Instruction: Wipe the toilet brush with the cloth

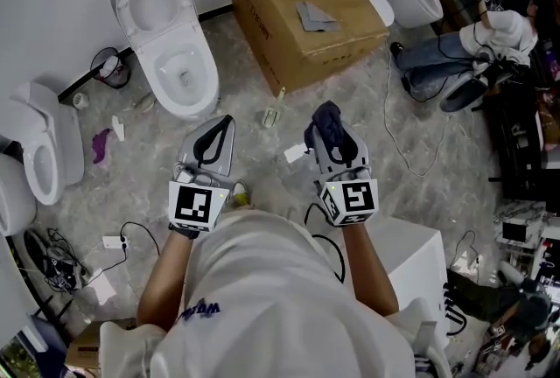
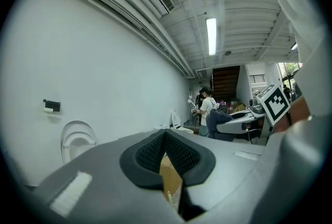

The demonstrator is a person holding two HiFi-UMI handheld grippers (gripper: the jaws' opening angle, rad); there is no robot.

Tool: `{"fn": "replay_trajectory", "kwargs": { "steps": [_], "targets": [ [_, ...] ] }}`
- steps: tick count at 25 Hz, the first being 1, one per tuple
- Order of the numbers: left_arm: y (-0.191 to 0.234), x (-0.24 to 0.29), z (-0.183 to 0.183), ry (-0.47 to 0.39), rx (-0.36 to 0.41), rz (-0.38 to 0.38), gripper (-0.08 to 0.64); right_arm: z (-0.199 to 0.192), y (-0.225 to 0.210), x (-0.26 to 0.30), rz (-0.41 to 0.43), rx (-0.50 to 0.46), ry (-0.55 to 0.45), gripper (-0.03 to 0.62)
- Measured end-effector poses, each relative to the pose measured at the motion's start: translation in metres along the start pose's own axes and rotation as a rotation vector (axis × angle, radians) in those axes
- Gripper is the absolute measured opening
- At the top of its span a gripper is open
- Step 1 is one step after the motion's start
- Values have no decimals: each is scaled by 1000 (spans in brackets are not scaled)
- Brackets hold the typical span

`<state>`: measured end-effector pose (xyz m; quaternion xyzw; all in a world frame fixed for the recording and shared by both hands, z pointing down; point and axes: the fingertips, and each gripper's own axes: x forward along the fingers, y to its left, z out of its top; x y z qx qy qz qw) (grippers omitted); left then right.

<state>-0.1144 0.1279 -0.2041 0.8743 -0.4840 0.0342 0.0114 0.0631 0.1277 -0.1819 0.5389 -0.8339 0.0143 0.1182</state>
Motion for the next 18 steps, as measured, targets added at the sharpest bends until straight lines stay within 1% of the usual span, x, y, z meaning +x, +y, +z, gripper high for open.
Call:
{"fn": "replay_trajectory", "kwargs": {
  "steps": [8,10,13,15,18],
  "targets": [
    [-5,-15,-6,11,-23,29,0,-7,8,-5,43,-22,34,146],
    [-8,-18,-9,24,-31,36,0,-10,9,-6,61,-37,52,146],
    [-12,-18,-10,17,-47,39,0,-19,8,-5,78,-51,82,145],
    [-9,-18,-12,17,-60,48,0,-21,6,-4,79,-55,86,145],
    [-12,-17,-19,26,-57,49,0,-18,-4,-10,65,-79,82,145]
  ]
}}
